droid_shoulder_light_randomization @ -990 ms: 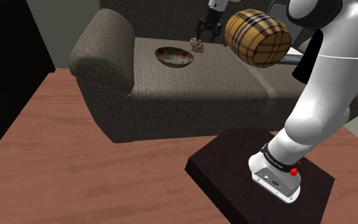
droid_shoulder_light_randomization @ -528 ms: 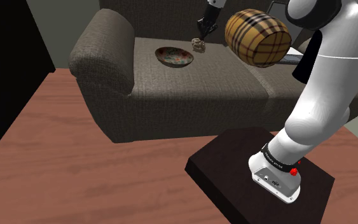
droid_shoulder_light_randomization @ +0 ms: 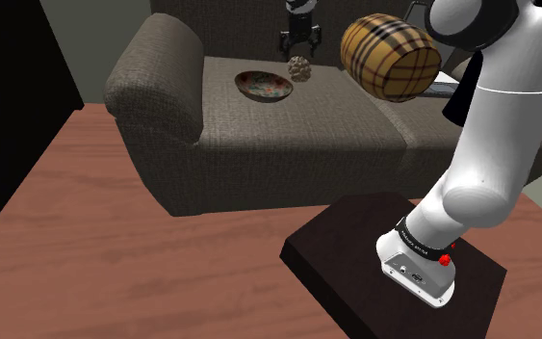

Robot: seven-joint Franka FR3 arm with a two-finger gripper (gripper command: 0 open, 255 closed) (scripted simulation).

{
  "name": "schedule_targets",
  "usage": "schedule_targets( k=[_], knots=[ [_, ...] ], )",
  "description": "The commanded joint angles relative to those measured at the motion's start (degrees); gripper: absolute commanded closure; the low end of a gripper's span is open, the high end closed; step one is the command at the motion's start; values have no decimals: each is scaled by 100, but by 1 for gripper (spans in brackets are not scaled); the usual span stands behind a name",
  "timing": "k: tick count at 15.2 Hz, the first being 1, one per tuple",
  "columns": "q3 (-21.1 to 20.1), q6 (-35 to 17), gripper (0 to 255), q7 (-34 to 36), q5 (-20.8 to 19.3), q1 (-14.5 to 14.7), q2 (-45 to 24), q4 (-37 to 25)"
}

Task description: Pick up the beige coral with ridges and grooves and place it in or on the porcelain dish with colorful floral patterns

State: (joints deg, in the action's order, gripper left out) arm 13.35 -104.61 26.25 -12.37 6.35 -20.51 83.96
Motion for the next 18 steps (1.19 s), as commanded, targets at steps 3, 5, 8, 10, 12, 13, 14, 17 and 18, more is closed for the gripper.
schedule_targets(
  k=[3,5,8,10,12,13,14,17,18],
  knots=[
    [172,161,0,1118,-911,495,-173,-5],
    [185,17,0,1131,-919,464,-180,124],
    [207,-236,0,1152,-934,408,-205,337],
    [207,-236,0,1152,-934,408,-204,337],
    [207,-236,0,1152,-934,408,-205,337],
    [207,-236,0,1152,-934,408,-205,337],
    [207,-236,0,1152,-934,408,-205,337],
    [207,-235,255,1151,-934,408,-205,336],
    [207,-235,255,1151,-934,408,-205,336]
  ],
)
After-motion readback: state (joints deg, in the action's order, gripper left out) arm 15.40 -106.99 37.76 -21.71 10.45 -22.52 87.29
